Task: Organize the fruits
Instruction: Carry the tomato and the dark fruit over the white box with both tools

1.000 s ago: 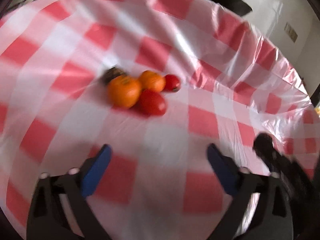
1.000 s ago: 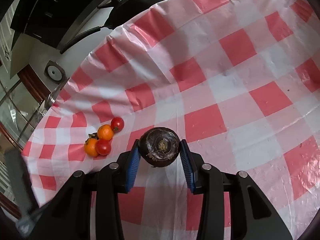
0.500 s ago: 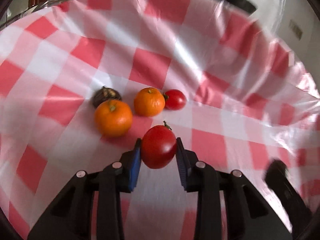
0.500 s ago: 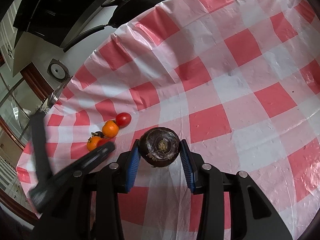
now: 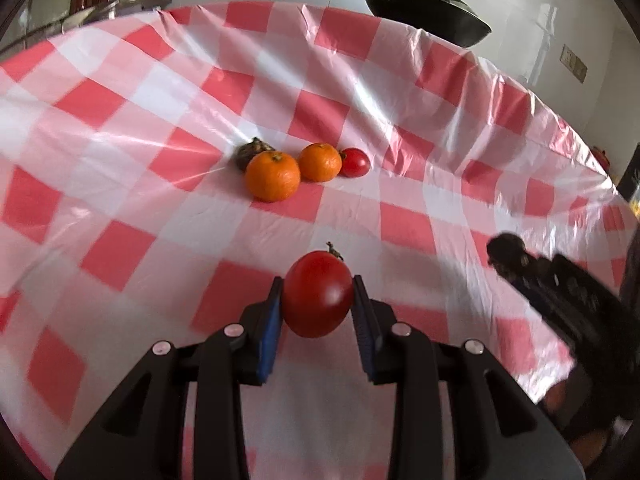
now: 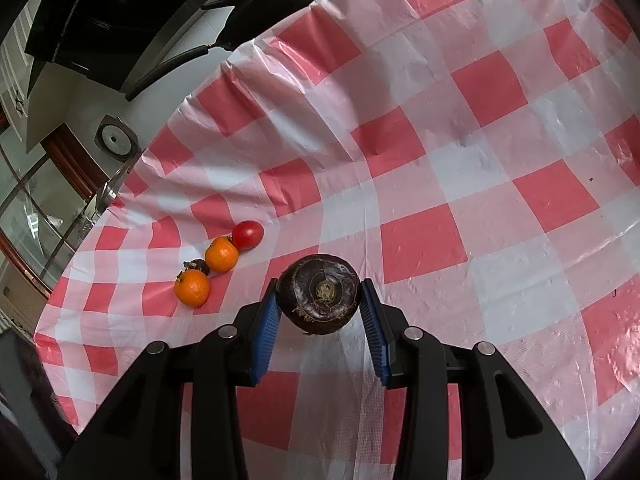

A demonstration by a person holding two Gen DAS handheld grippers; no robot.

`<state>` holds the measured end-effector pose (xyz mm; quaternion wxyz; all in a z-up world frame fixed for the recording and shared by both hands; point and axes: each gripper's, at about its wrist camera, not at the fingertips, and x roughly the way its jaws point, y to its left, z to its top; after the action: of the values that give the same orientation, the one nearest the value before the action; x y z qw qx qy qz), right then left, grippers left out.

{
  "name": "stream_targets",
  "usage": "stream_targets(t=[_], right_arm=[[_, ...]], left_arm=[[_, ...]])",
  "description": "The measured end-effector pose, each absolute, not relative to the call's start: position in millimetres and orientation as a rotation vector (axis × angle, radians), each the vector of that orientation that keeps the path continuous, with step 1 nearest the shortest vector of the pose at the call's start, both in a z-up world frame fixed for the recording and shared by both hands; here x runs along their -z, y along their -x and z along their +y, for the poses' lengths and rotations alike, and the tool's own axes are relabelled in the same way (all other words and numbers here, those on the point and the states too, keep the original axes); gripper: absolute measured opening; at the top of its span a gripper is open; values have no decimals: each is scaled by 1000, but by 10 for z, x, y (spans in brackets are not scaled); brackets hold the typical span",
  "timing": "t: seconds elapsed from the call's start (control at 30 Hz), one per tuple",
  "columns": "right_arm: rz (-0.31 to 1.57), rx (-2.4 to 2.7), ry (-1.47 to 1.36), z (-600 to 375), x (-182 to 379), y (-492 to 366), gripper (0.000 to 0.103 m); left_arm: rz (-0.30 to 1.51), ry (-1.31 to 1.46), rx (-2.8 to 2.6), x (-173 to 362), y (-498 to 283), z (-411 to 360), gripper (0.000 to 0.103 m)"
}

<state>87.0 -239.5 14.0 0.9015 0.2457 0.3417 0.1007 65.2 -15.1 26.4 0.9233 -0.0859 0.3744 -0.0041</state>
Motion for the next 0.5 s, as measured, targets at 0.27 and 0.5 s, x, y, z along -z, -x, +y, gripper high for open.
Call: stream_targets(t=[0.27, 0.5], right_arm=[[769, -262, -453, -2262, -116, -902, 39], [812, -351, -339, -1818, -179, -300, 39]], left_arm=[[756, 107, -49, -401, 210, 82, 33], [736, 52, -95, -425, 983, 363, 33]])
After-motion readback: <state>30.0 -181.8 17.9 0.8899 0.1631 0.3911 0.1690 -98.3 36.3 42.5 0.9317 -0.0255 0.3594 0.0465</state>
